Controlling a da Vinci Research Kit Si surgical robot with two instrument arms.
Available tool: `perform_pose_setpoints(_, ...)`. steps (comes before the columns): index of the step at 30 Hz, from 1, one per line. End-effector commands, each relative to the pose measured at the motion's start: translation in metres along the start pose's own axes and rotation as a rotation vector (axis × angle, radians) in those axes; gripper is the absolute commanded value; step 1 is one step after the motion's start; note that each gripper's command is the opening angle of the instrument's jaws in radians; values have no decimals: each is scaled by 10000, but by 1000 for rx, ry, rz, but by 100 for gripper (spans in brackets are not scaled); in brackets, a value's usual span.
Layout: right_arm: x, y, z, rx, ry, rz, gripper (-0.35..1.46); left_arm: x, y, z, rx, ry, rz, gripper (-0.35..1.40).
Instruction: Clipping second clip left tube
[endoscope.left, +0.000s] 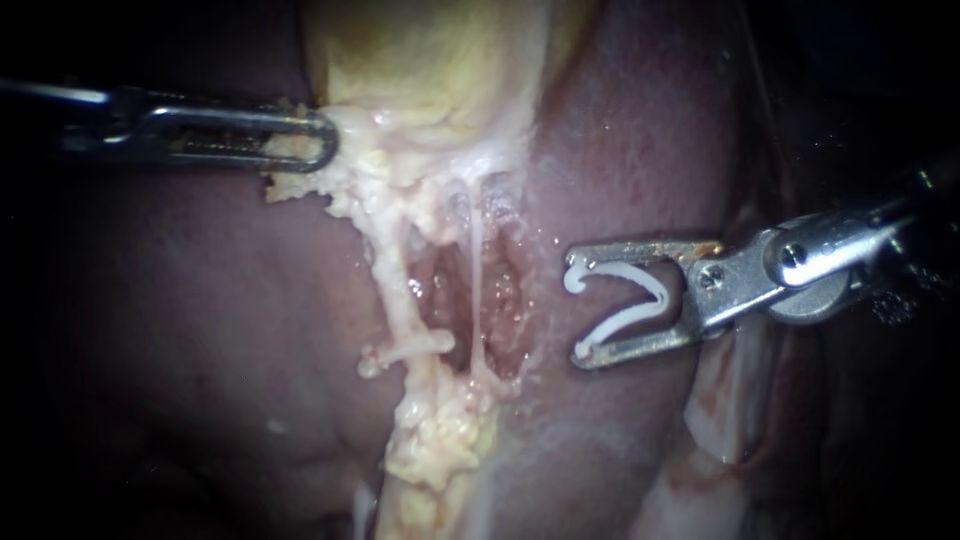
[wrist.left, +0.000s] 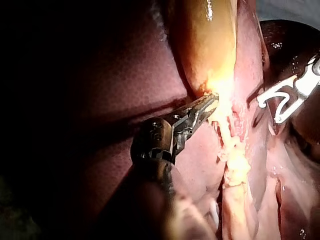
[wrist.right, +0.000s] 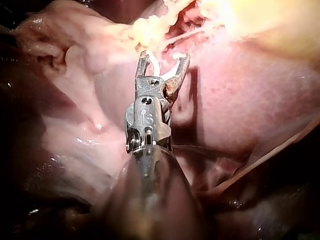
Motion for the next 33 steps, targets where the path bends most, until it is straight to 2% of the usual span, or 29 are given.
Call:
perform_pose_setpoints(1,0,0,0,0,0,0,50,0,4,-3,-2,6,-2,-35)
perform_pose_setpoints(5,0,0,0,0,0,0,50,-2,9,-3,1,8,-3,-35)
perform_pose_setpoints(14,5,-3,4,4,1,-5,50,-4,9,-3,1,8,-2,-35)
perform_pose_setpoints(21,17,-8,17,29,17,94,50,-7,9,-1,4,10,-1,-35)
perform_pose_setpoints(29,28,-6,40,59,87,242,50,-9,10,2,8,13,0,-35)
perform_pose_setpoints(33,31,-5,54,72,101,287,50,-12,10,4,8,13,-5,-35)
